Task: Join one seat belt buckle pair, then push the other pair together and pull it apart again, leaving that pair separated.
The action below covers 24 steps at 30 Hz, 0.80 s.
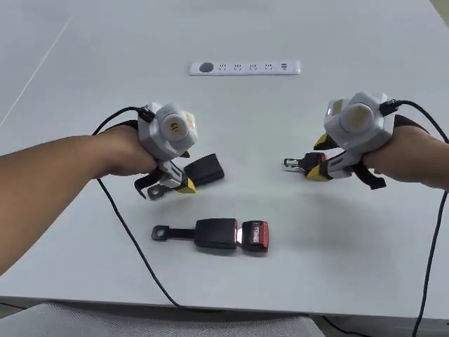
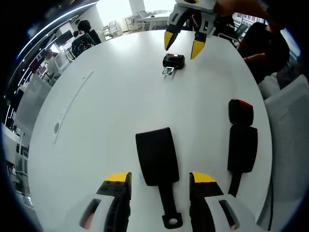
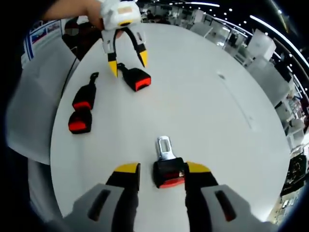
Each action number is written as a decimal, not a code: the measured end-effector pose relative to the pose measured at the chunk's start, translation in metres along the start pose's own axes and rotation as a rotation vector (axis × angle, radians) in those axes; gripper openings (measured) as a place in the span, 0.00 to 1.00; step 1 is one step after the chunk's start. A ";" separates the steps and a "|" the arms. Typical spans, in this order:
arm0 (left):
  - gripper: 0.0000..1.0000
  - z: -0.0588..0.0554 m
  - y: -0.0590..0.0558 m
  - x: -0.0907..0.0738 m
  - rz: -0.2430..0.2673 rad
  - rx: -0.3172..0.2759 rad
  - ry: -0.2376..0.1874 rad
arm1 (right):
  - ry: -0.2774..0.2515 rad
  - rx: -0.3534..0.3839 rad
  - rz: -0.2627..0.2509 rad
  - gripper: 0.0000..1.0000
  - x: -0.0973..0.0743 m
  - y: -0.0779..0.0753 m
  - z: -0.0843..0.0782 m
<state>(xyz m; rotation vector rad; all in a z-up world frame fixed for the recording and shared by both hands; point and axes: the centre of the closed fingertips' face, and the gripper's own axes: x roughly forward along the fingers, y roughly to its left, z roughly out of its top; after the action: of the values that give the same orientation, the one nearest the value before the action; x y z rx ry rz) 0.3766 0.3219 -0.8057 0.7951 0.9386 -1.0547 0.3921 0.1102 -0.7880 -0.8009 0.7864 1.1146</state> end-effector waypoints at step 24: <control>0.32 0.003 -0.009 0.021 -0.111 0.293 0.141 | 0.061 -0.051 0.106 0.33 0.026 -0.007 -0.021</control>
<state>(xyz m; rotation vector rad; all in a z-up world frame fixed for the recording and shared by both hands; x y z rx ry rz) 0.3734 0.3090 -0.8240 1.0807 0.9679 -1.2635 0.4022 0.1021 -0.8198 -0.8475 0.8624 1.2134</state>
